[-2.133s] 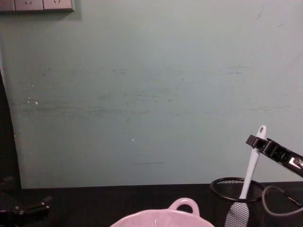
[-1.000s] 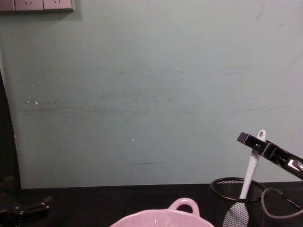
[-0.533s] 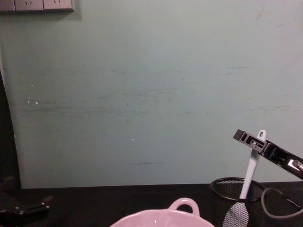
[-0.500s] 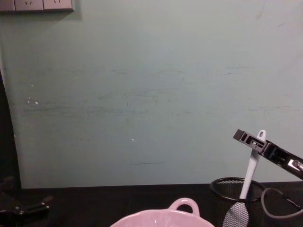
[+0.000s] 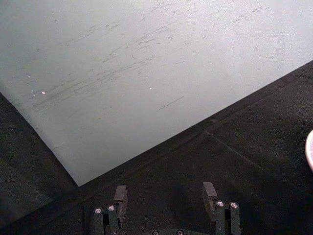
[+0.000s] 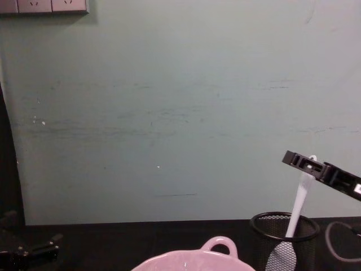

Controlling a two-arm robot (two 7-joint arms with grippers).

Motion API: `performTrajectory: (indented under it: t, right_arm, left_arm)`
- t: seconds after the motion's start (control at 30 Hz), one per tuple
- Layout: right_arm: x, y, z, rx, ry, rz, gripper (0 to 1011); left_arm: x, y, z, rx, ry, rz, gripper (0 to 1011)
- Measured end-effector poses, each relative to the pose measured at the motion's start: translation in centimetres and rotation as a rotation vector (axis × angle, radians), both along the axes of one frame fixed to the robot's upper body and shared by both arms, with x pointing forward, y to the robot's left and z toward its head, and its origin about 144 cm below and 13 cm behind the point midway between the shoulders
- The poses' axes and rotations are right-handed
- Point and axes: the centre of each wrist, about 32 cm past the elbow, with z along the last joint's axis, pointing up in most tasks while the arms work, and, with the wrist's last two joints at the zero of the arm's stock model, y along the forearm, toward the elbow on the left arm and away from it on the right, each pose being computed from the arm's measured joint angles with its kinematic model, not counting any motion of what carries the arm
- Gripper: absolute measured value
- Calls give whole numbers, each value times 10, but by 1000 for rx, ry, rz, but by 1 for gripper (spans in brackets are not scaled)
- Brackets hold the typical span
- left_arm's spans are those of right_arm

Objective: Use the one hand to pick up the spoon and stir the clear water in the bowl.

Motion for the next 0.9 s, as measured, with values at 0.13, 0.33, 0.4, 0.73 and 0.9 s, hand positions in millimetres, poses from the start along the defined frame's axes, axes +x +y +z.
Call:
performTrajectory:
  t: [0.13, 0.33, 0.4, 0.73, 0.9]
  right_arm:
    - [-11, -7, 4, -32, -6, -4, 1003]
    - [-24, -18, 9, -88, -29, -27, 1002]
    - [-29, -24, 11, -112, -38, -37, 1002]
    - [-40, -45, 18, -227, -67, -119, 1002]
    - [-41, -49, 19, -298, -84, -177, 1003]
  left_arm:
    - [0, 0, 0, 0, 0, 0, 1011]
    - [0, 0, 0, 0, 0, 0, 1011]
    - [0, 0, 0, 0, 0, 0, 1011]
    - [0, 0, 0, 0, 0, 0, 1011]
    - [0, 0, 0, 0, 0, 0, 1011]
